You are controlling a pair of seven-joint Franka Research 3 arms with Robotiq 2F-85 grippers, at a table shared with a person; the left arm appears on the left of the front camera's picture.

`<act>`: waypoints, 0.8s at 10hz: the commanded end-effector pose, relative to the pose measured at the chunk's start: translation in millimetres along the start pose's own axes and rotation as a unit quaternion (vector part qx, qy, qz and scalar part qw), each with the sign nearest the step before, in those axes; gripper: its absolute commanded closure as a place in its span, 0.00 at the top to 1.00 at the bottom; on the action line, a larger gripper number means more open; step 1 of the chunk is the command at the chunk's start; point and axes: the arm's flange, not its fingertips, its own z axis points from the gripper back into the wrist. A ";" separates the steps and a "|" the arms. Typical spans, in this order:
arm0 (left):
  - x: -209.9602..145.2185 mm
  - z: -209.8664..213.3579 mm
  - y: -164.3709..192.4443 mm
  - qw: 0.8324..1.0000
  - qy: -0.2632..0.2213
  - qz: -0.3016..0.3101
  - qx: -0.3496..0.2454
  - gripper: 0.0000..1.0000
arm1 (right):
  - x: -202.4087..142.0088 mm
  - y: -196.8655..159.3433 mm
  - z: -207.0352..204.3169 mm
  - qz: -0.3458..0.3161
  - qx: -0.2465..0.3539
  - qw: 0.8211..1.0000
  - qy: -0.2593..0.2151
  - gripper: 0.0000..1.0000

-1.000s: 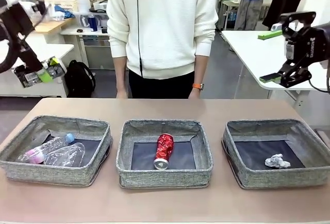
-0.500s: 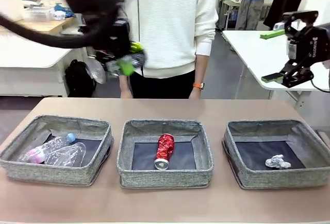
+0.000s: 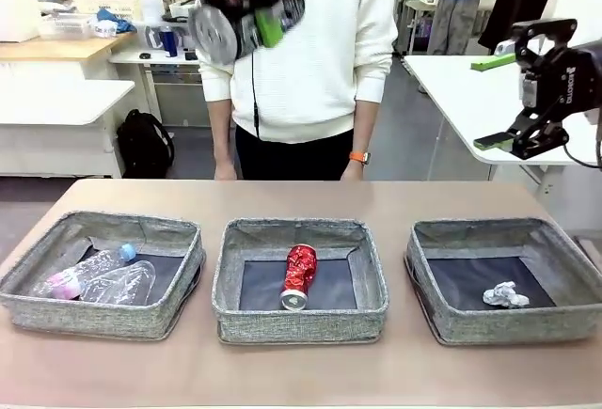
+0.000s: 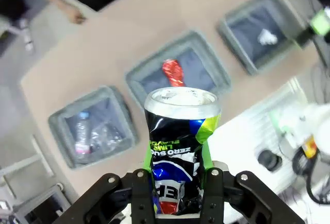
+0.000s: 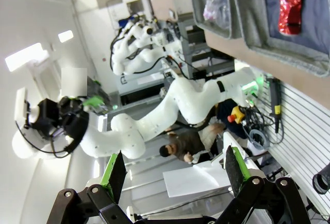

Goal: Sort the waste into the appropriate baskets.
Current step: Pick up the waste item pointed out by the person.

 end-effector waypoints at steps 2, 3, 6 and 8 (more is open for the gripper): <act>0.1 -14.4 -26.4 0.998 0.029 0.031 0.053 0.37 | 0.2 1.5 0.3 0.010 0.009 1.000 0.002 1.00; 3.1 -22.2 -33.0 0.998 0.038 0.028 0.043 0.37 | 0.2 1.5 0.3 0.010 0.009 1.000 0.002 1.00; 0.0 -28.6 -34.6 0.998 0.033 0.024 0.046 0.37 | 0.2 1.5 0.3 0.010 0.009 1.000 0.002 1.00; 0.0 -28.6 -34.6 0.998 0.033 0.024 0.046 0.37 | 0.2 1.5 0.3 0.010 0.009 1.000 0.002 1.00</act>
